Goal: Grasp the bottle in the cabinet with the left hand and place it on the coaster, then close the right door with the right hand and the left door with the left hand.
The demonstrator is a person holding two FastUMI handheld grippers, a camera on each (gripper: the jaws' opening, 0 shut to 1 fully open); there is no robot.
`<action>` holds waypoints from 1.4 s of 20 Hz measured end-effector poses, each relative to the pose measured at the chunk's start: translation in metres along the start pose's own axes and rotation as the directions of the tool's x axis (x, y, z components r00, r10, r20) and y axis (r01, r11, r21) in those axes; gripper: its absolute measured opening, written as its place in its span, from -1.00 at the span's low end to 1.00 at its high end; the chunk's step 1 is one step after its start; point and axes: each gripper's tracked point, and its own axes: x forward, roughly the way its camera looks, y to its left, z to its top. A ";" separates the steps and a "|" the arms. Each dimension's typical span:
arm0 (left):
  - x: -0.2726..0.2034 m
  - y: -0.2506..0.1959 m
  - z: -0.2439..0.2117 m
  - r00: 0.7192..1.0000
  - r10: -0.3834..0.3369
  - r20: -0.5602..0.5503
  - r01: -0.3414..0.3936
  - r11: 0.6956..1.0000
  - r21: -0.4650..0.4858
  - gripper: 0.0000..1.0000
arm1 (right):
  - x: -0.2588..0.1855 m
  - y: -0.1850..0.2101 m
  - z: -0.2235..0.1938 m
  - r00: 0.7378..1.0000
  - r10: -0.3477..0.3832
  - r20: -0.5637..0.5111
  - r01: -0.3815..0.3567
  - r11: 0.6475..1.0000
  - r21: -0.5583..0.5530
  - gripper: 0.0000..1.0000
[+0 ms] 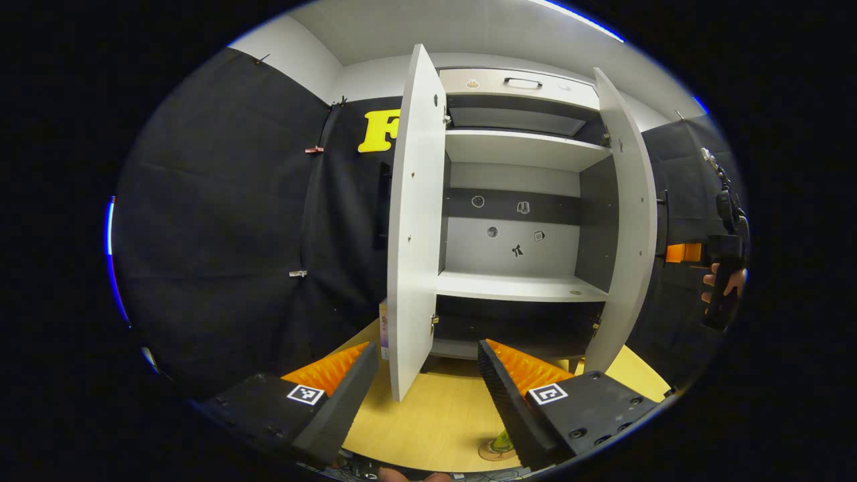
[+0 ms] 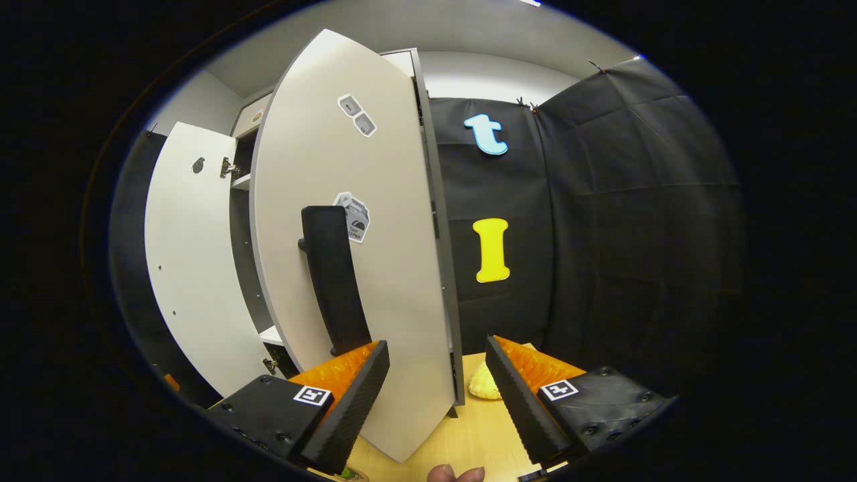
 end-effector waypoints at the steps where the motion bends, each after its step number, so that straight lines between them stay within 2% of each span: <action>1: 0.004 0.006 0.003 1.000 0.003 -0.004 -0.003 1.000 0.012 0.90 | 0.003 0.008 -0.001 1.000 0.004 0.002 -0.004 1.000 -0.001 1.00; 2: 0.009 0.011 0.005 1.000 0.003 -0.005 -0.003 1.000 0.023 0.90 | 0.006 0.016 -0.003 1.000 0.008 0.002 -0.008 1.000 -0.001 0.95; 8: 0.034 0.048 0.023 1.000 -0.005 -0.006 0.005 1.000 0.016 0.90 | 0.030 0.065 0.000 0.999 0.027 0.027 -0.027 1.000 -0.008 0.95; 12: 0.048 0.078 0.039 1.000 -0.001 0.000 0.001 1.000 0.018 0.91 | 0.042 0.078 0.000 0.999 0.010 0.037 -0.008 0.999 -0.050 0.95; 15: 0.065 0.102 0.058 1.000 -0.001 0.015 0.001 1.000 0.017 0.89 | 0.032 0.082 0.005 0.999 -0.006 0.049 0.008 0.999 -0.031 0.95; 20: 0.104 0.139 0.094 0.998 0.015 0.067 -0.018 0.999 0.041 0.89 | 0.003 0.089 0.008 0.998 -0.030 0.059 0.033 0.997 -0.063 0.95; 23: 0.135 0.146 0.111 0.996 -0.001 0.087 -0.004 0.998 0.060 0.89 | -0.013 0.087 0.011 0.996 -0.054 0.069 0.058 0.996 -0.064 0.95; 26: 0.156 0.143 0.117 0.996 -0.025 0.083 0.022 0.999 0.040 0.84 | -0.026 0.082 0.014 0.994 -0.082 0.075 0.088 0.993 -0.073 0.95; 28: 0.162 0.135 0.121 0.994 -0.053 0.093 0.050 0.998 0.028 0.89 | -0.033 0.077 0.016 0.992 -0.101 0.080 0.107 0.991 -0.075 0.95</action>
